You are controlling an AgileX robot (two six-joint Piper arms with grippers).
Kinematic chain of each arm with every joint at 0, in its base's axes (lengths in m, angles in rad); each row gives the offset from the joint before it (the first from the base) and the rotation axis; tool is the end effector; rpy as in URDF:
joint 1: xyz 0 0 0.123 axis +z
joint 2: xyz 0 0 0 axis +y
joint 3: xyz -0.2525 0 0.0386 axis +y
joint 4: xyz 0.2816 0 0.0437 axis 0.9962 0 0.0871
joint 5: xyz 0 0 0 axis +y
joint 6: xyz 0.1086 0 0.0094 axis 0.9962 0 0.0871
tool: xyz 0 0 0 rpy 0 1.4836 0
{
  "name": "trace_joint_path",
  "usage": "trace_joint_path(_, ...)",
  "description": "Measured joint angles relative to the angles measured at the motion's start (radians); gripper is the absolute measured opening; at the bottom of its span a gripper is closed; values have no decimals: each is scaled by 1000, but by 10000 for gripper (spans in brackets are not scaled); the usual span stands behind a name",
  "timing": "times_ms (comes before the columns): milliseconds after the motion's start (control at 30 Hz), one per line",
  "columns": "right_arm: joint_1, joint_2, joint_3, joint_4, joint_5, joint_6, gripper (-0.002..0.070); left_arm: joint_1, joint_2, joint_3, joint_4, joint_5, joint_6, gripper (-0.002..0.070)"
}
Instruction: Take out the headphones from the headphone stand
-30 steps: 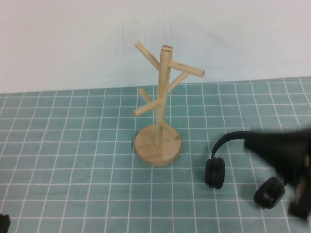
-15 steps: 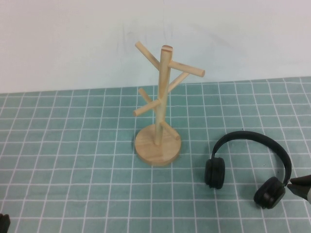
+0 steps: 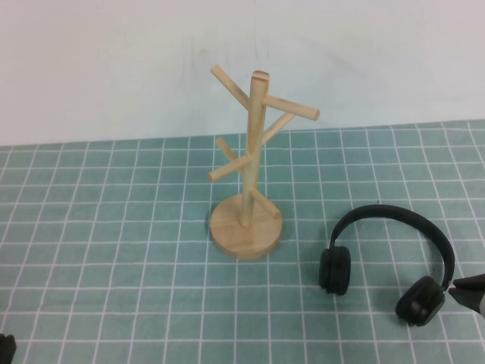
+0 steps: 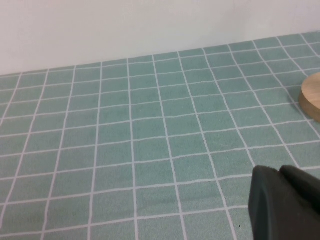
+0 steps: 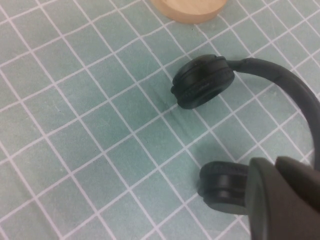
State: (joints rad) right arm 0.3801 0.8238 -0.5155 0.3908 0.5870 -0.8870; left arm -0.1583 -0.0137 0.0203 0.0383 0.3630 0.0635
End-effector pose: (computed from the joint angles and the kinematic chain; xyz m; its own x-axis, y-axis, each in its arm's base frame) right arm 0.1907 0.1010 0.2163 -0.2846 -0.6698 -0.6859 -0.7694 0.5863 -0.2533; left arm 0.1321 -0.0196 0.1695 -0.2592 0.1418 -0.9553 0.1713 0.9802 0.0990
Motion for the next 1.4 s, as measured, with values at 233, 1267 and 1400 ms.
trace_joint_path(233, 0, -52, 12, -6, 19, 0, -7, 0, 0, 0, 0, 0, 0, -6)
trace_joint_path(1267, -205, -727, 336, -244, -116, 1177, -8, 0, 0, 0, 0, 0, 0, -6)
trace_joint_path(1400, -244, -787, 362, -355, -98, 1296, -8, 0, 0, 0, 0, 0, 0, -6)
